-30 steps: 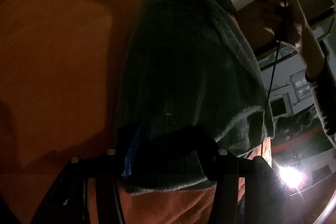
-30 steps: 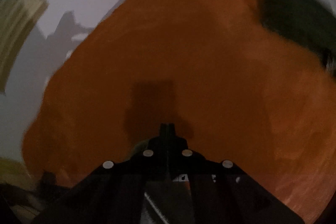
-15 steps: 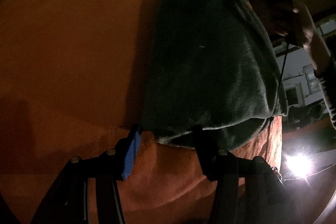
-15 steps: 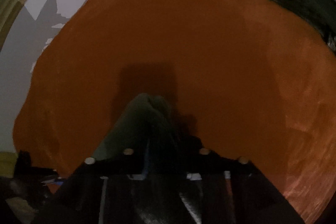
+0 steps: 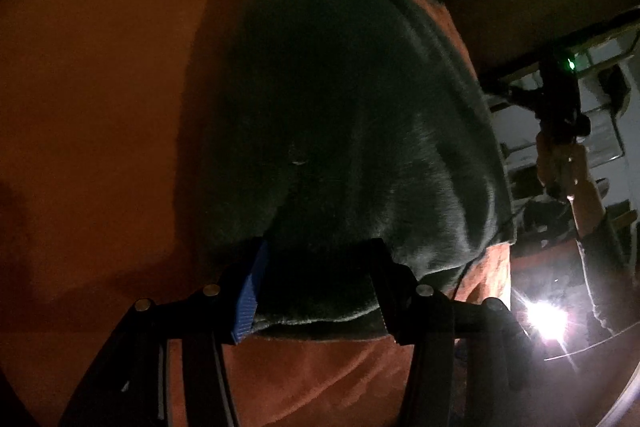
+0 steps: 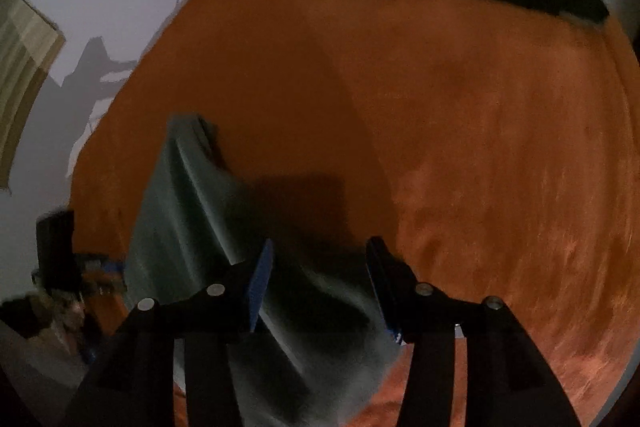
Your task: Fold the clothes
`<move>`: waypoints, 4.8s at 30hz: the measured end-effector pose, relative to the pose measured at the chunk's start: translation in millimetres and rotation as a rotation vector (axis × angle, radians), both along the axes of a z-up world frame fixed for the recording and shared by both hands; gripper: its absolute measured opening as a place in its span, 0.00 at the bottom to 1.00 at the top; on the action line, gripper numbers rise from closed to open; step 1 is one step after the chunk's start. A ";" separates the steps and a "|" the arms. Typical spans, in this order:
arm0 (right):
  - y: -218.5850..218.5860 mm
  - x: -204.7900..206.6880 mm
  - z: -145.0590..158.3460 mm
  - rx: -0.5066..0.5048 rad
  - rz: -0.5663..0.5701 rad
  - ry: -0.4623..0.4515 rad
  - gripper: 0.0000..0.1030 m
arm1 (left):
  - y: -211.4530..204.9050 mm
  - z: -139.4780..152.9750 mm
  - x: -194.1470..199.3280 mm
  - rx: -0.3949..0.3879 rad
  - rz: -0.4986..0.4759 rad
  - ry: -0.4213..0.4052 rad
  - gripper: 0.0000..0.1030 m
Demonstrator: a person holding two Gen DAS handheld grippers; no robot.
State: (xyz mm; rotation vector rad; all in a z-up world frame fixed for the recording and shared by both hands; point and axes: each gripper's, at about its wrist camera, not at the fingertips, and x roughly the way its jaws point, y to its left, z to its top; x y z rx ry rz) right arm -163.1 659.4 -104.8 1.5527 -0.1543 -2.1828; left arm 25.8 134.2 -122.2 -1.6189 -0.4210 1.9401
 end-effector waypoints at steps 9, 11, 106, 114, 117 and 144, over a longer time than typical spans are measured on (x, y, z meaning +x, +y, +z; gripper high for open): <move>1.5 1.3 9.2 0.087 -0.159 0.209 0.00 | 28.3 -6.3 14.4 -0.012 0.021 0.001 0.51; 4.3 -4.3 1.0 -0.002 -0.134 0.147 0.00 | 31.9 -7.1 14.5 -0.005 0.030 -0.004 0.51; -146.9 176.2 -74.4 0.756 0.025 0.452 0.82 | 33.4 25.3 66.4 -0.479 -0.273 0.407 0.73; -137.1 159.2 -36.2 0.504 -0.113 0.485 0.20 | 19.2 36.8 64.9 -0.500 -0.131 0.499 0.71; -126.3 169.9 9.9 0.354 -0.197 0.486 0.19 | -1.5 53.3 69.3 -0.455 -0.037 0.548 0.66; -86.7 196.1 1.0 -0.152 -0.310 0.244 0.56 | -10.1 34.8 64.1 -0.488 -0.109 0.606 0.12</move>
